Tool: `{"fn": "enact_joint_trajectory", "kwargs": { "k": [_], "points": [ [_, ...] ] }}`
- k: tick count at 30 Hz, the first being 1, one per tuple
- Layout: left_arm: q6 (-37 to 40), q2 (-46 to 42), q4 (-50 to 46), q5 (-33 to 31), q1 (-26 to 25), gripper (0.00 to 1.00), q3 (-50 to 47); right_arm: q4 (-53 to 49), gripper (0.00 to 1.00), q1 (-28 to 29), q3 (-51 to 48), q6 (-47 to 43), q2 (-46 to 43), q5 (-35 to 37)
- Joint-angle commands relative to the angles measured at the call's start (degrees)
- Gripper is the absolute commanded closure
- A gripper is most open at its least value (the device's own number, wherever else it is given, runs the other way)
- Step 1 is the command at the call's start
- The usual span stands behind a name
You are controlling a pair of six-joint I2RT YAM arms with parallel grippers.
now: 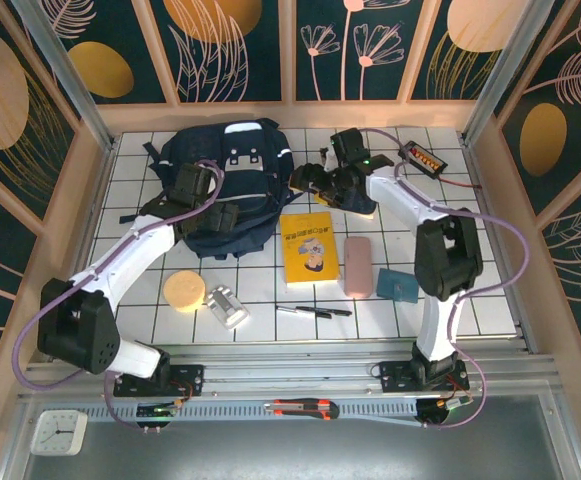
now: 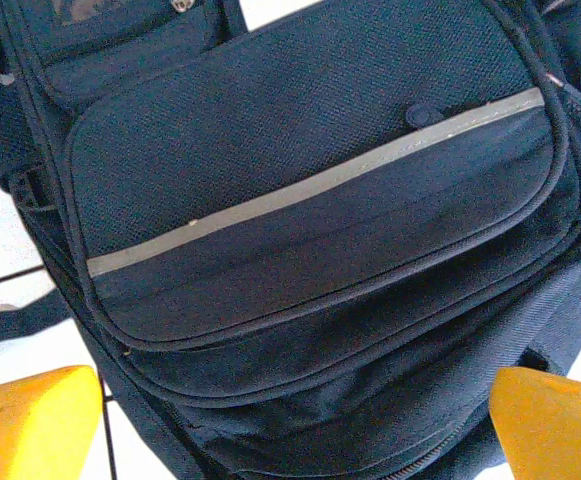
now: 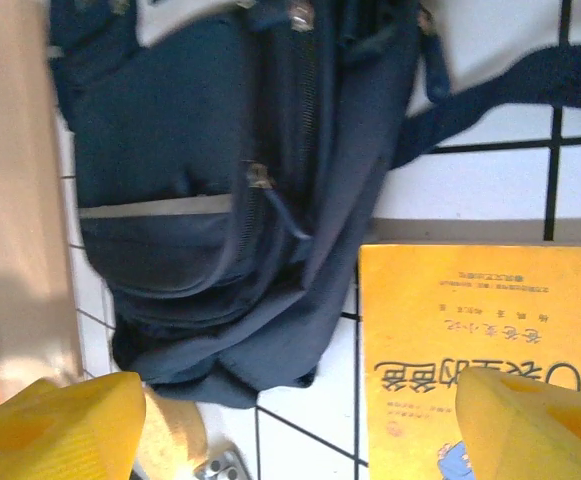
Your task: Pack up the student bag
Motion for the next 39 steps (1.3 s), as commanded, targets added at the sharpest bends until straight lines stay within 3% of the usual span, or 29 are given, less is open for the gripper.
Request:
{"fn": "enact_joint_trajectory", "kwargs": {
  "k": [1,9,24,30,35,39],
  "points": [
    [0.4,0.2,-0.3,-0.8,0.0,0.01,-0.5,1.2,0.19,0.0,2.6,2.4,3.6,-2.1],
    [0.2,-2.1,1.9,1.5,0.1,0.01,-2.9,6.0,0.30,0.5,8.0,3.7,14.0,-5.4],
    [5.0,-1.0,3.5,3.5,-2.6,0.05,-5.1,13.6,0.54,2.1,13.1,8.9,22.5,-7.7],
    [7.7,4.8,3.4,5.5,-5.0,0.08,-2.2,14.3,0.74,2.4,12.5,9.4,21.7,-7.6],
    [7.8,8.7,4.2,6.3,-5.3,0.11,-0.5,15.6,1.00,2.5,10.7,10.3,19.0,-7.3],
    [8.0,9.9,4.2,4.8,-5.3,0.13,0.7,16.3,1.00,2.4,9.7,11.6,16.2,-7.4]
  ]
}}
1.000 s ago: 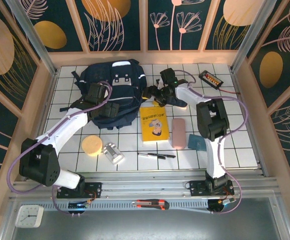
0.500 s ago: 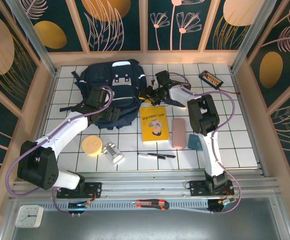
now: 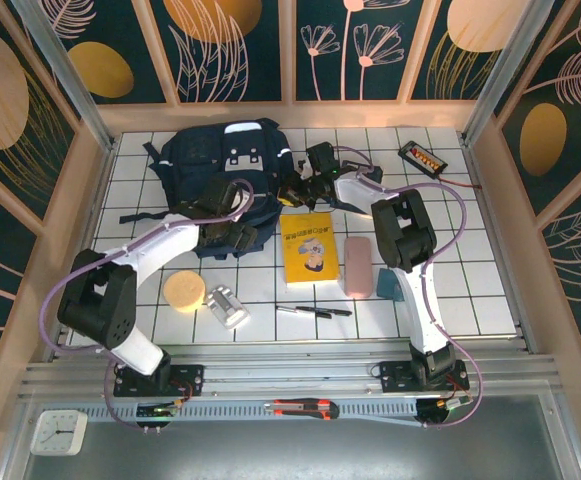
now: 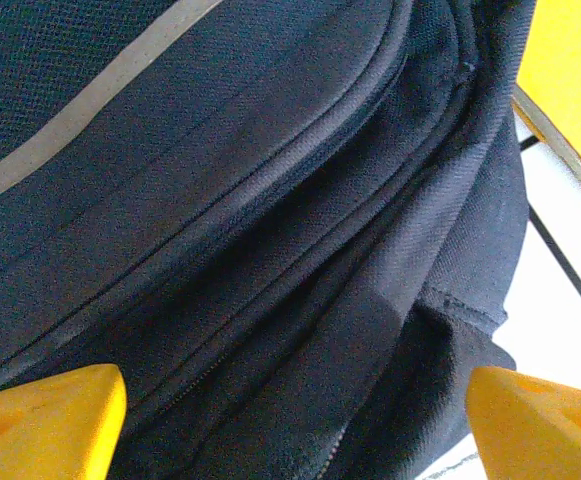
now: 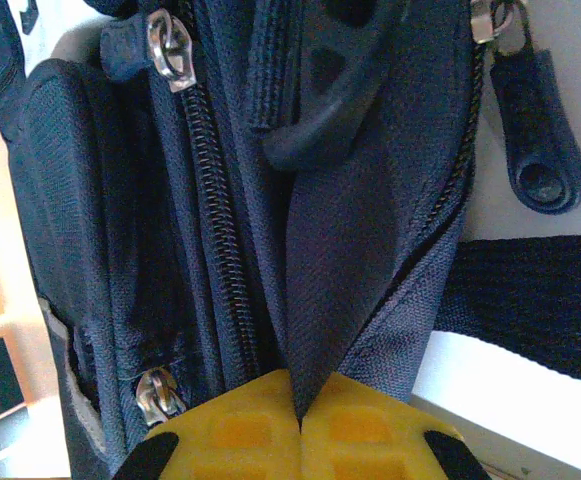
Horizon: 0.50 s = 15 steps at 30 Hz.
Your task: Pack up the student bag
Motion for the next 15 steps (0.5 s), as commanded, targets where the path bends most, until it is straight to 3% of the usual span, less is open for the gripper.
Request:
{"fn": "enact_joint_trajectory", "kwargs": {
  "k": [1,11,15],
  "points": [
    [1.3,0.6,1.2,-0.7,-0.1,0.13,2.7,2.1,1.00,0.3,-0.7,1.3,-6.2,-0.6],
    [1.8,2.1,3.3,-1.1,-0.1,0.16,3.8,-0.2,1.00,0.2,0.6,2.2,-12.6,-0.1],
    [1.9,3.1,4.6,-1.5,-0.1,0.28,4.0,-0.4,1.00,0.6,-0.6,2.6,-14.7,-0.2]
  ]
}}
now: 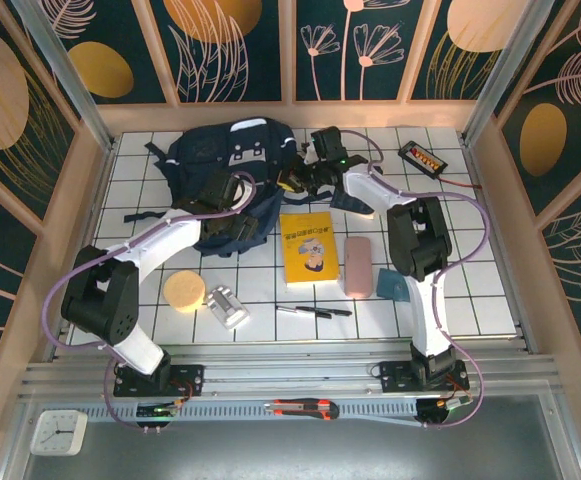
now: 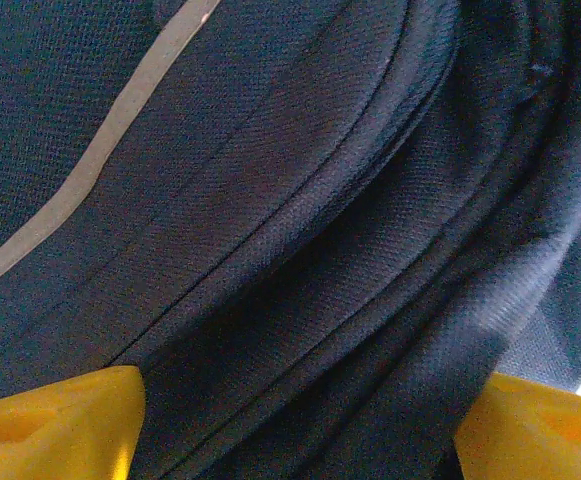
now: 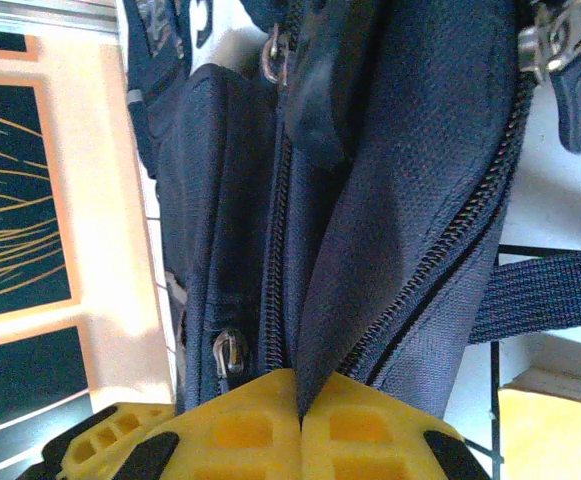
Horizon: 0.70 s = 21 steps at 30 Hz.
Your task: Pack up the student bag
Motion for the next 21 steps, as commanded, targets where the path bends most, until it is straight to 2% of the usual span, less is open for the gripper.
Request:
{"fn": "enact_joint_trajectory", "kwargs": {
  "k": [1,2,5,6,7,12,14,18,21],
  "points": [
    [0.8,2.0,2.5,-0.9,-0.1,0.33,1.5,0.7,1.00,0.7,-0.2,0.7,-6.0,-1.0],
    [0.7,2.0,2.6,-1.1,-0.1,0.42,1.7,0.6,1.00,0.7,-0.4,0.7,-6.4,-0.9],
    [0.5,1.3,3.0,-1.3,-0.1,0.90,2.0,0.3,1.00,0.8,-1.2,0.4,-7.4,-0.9],
    [0.5,0.9,2.9,-1.1,-0.1,1.00,2.3,0.0,1.00,0.8,-1.4,0.0,-7.7,-0.7],
    [0.5,0.4,2.7,-0.9,-0.1,1.00,2.6,-0.6,1.00,0.7,-1.5,-0.9,-8.1,-0.4],
    [2.2,-2.0,-0.6,2.8,0.0,1.00,5.8,-4.4,0.70,-1.0,-1.0,-6.0,-10.1,1.3],
    [2.4,-3.2,-1.7,4.1,0.0,1.00,6.8,-5.0,0.61,-2.3,-1.3,-9.6,-11.8,0.9],
    [2.4,-4.9,-3.9,7.2,0.1,1.00,8.3,-5.7,0.55,-4.9,-3.8,-21.7,-17.0,5.1],
    [2.1,-6.3,-5.5,9.8,0.3,1.00,9.2,3.0,0.49,-6.2,-14.6,-36.2,-23.6,3.9]
  ]
}}
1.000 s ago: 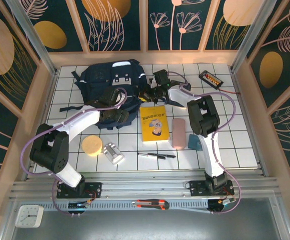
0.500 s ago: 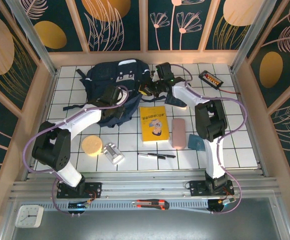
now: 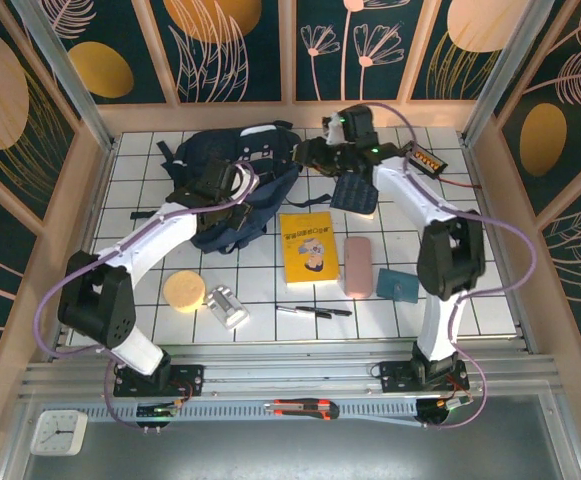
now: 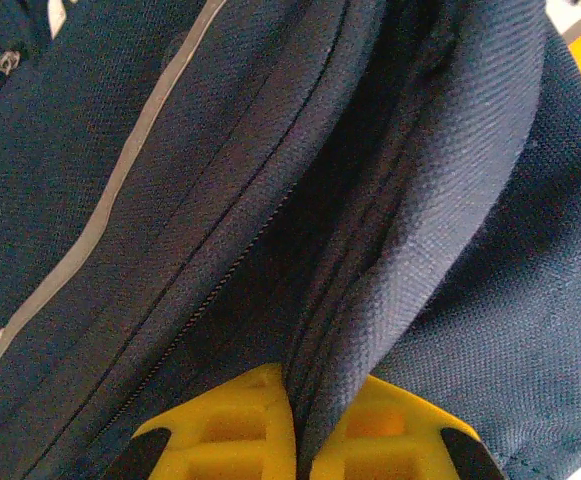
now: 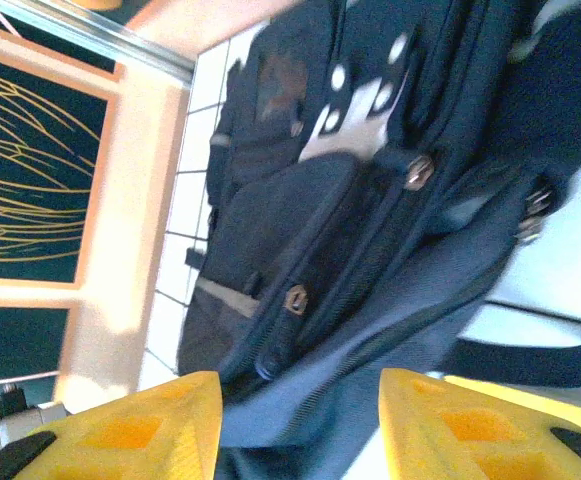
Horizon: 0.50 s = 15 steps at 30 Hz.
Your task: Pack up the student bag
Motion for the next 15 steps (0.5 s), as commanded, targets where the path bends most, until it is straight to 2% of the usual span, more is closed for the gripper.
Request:
{"fn": "enact_joint_trajectory", "kwargs": {
  "k": [1,4,5,12,15],
  "points": [
    [-0.3,-4.3,-1.0,5.6,0.3,1.00,3.5,10.8,0.43,-1.3,-12.8,-21.0,-8.9,-1.3],
    [-0.3,-5.4,-2.8,6.8,0.6,1.00,4.5,23.8,0.25,-2.7,-26.6,-31.9,-14.7,-4.6],
    [-0.2,-5.9,-3.4,7.1,0.6,1.00,4.8,26.0,0.24,-3.3,-28.9,-33.9,-15.1,-4.9],
    [-0.4,-8.5,-4.2,8.3,0.7,1.00,4.0,34.0,0.33,-3.9,-33.0,-43.0,-9.4,-11.6],
    [-0.8,-9.4,-4.0,8.5,0.8,1.00,3.4,38.2,0.33,-3.6,-33.5,-44.4,-7.0,-10.7]
  ]
}}
